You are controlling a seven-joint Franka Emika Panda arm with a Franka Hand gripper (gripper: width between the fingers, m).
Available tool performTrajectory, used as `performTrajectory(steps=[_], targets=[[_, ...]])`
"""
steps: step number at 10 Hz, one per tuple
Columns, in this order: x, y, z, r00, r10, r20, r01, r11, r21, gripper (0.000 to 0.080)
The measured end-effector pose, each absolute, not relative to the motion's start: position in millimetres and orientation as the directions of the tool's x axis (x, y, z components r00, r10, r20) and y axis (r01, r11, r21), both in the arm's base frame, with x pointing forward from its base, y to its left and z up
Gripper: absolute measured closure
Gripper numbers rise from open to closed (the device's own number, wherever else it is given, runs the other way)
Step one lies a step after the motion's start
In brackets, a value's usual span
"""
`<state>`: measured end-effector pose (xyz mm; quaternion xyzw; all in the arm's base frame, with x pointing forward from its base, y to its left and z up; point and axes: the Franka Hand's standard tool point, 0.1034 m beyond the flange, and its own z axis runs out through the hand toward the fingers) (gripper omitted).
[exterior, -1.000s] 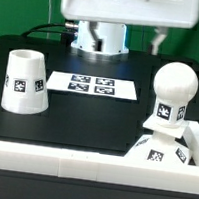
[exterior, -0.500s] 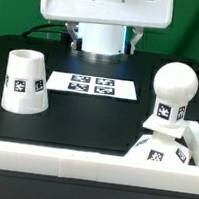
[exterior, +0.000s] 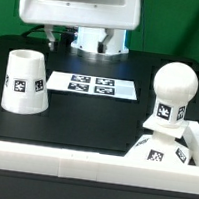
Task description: Assemble lamp
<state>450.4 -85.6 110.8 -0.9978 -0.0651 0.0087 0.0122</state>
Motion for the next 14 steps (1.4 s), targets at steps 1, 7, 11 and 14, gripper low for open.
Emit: performTrajectory(steps=[1, 7, 11, 14], targets=[[451.3, -83.1, 110.5, 0.992, 0.128, -0.016, 0.127, -0.992, -0.026, 0.01], [442.6, -107.7, 101.9, 0.976, 0.218, -0.028, 0.217, -0.976, -0.028, 0.01], [441.4, -115.8, 91.1, 0.97, 0.24, -0.041, 0.239, -0.971, -0.026, 0.01], [440.0, -116.7, 79.8, 0.967, 0.247, -0.058, 0.245, -0.969, -0.03, 0.01]])
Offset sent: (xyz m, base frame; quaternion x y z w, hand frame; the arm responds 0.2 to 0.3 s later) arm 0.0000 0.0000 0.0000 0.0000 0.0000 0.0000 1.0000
